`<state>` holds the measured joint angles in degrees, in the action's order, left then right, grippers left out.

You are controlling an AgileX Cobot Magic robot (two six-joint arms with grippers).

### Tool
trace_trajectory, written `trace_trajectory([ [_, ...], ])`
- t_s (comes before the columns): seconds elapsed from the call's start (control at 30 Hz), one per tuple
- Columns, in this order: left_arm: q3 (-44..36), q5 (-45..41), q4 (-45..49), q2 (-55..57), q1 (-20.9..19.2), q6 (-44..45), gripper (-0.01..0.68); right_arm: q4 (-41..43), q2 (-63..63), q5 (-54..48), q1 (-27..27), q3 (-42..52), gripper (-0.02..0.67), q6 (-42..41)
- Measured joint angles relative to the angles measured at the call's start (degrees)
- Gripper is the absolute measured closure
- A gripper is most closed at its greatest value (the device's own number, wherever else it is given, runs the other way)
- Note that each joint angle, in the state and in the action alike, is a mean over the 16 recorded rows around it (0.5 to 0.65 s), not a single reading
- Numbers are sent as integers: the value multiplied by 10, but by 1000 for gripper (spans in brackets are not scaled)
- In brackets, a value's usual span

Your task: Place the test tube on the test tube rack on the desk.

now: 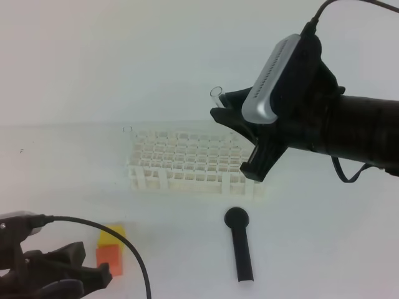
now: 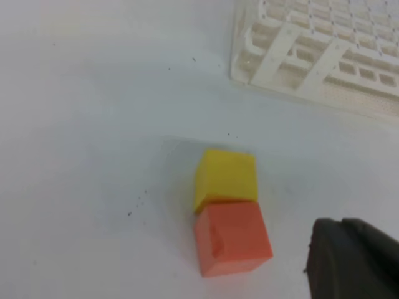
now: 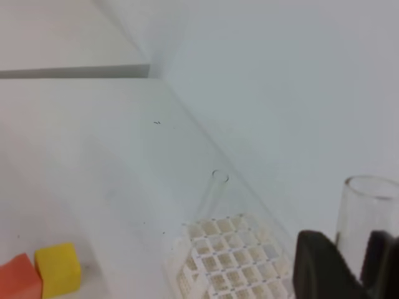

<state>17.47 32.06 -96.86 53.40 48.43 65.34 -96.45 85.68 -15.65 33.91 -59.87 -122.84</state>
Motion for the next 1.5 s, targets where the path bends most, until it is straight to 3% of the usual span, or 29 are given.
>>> trace_trajectory([
  [0.17,0,0,-20,0,0,-3,673,119,15,12,0,-4,524,142],
  [0.37,0,0,-31,0,0,-4,673,358,56,70,3,-19,524,450],
  [0.63,0,0,-34,0,0,-1,673,709,133,269,20,-40,524,912],
  [0.8,0,0,-37,0,0,2,673,852,187,424,34,-52,524,1103],
  [1.07,0,0,-40,0,0,6,673,1000,280,573,56,-103,524,1248],
  [1.5,0,0,-41,0,0,5,673,1064,373,615,81,-209,524,1283],
])
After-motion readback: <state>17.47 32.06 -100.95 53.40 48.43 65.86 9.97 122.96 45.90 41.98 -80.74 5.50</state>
